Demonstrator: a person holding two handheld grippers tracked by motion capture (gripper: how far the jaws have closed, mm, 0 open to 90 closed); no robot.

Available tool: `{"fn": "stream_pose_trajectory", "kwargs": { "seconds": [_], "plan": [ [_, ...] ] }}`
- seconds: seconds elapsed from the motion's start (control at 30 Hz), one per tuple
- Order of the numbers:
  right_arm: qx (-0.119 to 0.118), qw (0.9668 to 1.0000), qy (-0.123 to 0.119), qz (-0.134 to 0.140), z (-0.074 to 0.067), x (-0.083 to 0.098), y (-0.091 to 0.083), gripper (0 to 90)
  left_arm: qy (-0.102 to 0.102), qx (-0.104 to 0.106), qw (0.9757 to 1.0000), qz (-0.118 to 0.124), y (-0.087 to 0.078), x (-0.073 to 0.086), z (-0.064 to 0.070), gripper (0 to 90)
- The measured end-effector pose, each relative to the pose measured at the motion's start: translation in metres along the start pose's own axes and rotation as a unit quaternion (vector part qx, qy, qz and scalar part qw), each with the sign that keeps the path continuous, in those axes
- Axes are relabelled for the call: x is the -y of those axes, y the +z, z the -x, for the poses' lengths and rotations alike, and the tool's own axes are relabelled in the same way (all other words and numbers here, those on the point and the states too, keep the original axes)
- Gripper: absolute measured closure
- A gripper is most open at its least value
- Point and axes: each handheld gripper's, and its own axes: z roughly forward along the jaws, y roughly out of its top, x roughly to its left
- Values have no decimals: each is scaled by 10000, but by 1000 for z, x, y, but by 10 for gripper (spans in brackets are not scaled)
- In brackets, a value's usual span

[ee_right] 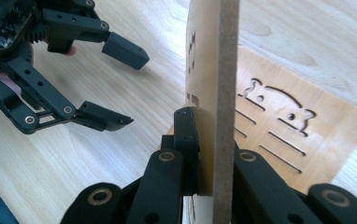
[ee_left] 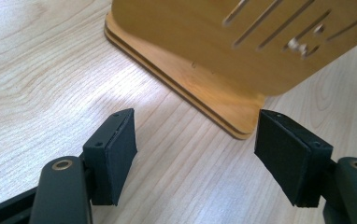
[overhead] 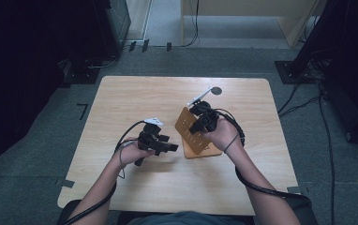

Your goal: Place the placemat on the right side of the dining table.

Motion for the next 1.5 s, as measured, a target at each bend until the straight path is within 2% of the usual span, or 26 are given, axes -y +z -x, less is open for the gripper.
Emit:
{"fn": "stream_pose_trajectory", "kwargs": {
  "seconds": [0.17, 0.2, 0.23, 0.33, 0.47, 0.63, 0.67, 0.7, 0.73, 0.77, 0.8, 0.83, 0.93, 1.0, 1.07, 1.13, 1.2, 1.3, 1.5],
  "plan": [
    [607, 9981, -26, 51, 5, 1, -3, 878, 14, -103, 9999, -8, 0, 0, -1, 282],
    [607, 9981, -26, 51, 5, 1, -3, 878, 14, -103, 9999, -8, 0, 0, -1, 282],
    [918, 9958, -24, 43, 8, 2, -4, 878, 30, -140, 9999, -6, 0, 0, -2, 282],
    [1138, 9935, -32, 42, 14, 4, -4, 878, 26, -162, 9999, -14, 0, 0, -3, 281],
    [1285, 9917, -1, 101, 22, 6, -7, 878, 37, -200, 9998, -53, 1, 1, -3, 281],
    [1649, 9858, -192, 250, 31, 10, -10, 878, 42, -209, 9998, -51, 1, 1, -3, 281],
    [1649, 9858, -192, 250, 31, 10, -10, 878, 42, -209, 9998, -51, 1, 1, -3, 281],
    [1717, 9845, -246, 271, 32, 10, -9, 878, 41, -214, 9997, -52, 1, 1, -3, 281],
    [1894, 9810, -298, 283, 34, 12, -9, 878, 41, -222, 9997, -60, 2, 1, -3, 281],
    [1894, 9810, -298, 283, 34, 12, -9, 878, 47, -226, 9997, -65, 2, 1, -3, 281],
    [2024, 9783, -356, 257, 35, 13, -9, 878, 54, -233, 9997, -77, 2, 1, -3, 281],
    [2084, 9770, -380, 250, 36, 13, -9, 878, 53, -235, 9997, -79, 2, 1, -3, 281],
    [2074, 9773, -383, 224, 38, 14, -8, 877, 60, -238, 9997, -78, 2, 1, -3, 281],
    [2192, 9747, -395, 193, 39, 16, -8, 878, 70, -257, 9996, -67, 1, 0, -3, 281],
    [2124, 9765, -326, 174, 41, 16, -8, 877, 63, -293, 9995, -63, 0, 0, -3, 281],
    [2148, 9760, -331, 147, 42, 17, -8, 877, 88, -373, 9992, -88, 0, 0, -4, 280],
    [2117, 9769, -261, 121, 45, 18, -8, 877, 69, -446, 9989, -105, 0, 0, -5, 279],
    [2206, 9751, -221, 95, 48, 19, -9, 877, 83, -509, 9986, -136, 1, -1, -5, 277],
    [2176, 9760, -83, 77, 52, 23, -13, 877, 150, -541, 9983, -166, 3, -3, -5, 275]
  ]
}}
